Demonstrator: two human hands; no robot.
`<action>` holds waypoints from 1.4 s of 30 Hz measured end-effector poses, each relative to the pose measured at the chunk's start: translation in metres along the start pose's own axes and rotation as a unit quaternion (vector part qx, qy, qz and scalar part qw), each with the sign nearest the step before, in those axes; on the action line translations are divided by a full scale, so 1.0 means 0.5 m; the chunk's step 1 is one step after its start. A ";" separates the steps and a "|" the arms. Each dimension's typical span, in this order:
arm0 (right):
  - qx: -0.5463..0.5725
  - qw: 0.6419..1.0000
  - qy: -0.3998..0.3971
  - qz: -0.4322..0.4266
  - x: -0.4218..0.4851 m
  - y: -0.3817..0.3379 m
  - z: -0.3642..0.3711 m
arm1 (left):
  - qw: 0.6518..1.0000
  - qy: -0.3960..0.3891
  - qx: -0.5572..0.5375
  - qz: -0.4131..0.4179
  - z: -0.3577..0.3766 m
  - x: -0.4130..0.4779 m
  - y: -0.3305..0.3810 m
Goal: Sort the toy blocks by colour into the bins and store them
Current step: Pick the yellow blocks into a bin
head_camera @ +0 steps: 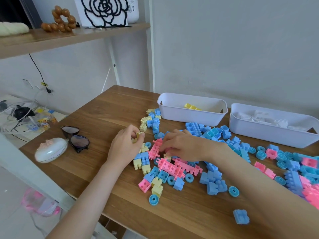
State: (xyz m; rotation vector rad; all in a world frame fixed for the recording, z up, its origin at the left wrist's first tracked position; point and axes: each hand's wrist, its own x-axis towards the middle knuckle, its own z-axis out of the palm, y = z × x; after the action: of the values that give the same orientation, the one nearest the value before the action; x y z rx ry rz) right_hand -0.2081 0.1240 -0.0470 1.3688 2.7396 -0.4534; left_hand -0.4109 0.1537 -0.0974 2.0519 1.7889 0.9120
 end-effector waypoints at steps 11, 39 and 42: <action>0.015 0.999 0.022 0.018 0.000 0.021 0.002 | 1.000 -0.014 -0.022 0.009 0.001 0.002 -0.001; 0.048 0.858 0.383 0.337 0.000 0.180 -0.036 | 0.998 0.032 -0.053 0.018 0.007 0.008 -0.007; 0.079 0.882 0.390 0.252 -0.004 0.121 -0.041 | 0.998 0.034 -0.053 0.019 0.008 0.009 -0.009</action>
State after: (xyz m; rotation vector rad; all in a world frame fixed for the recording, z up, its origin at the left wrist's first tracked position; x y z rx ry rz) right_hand -0.1573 0.1625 -0.0415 2.6956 2.6747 -0.0826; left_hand -0.4119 0.1595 -0.1019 2.0188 1.7017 1.0747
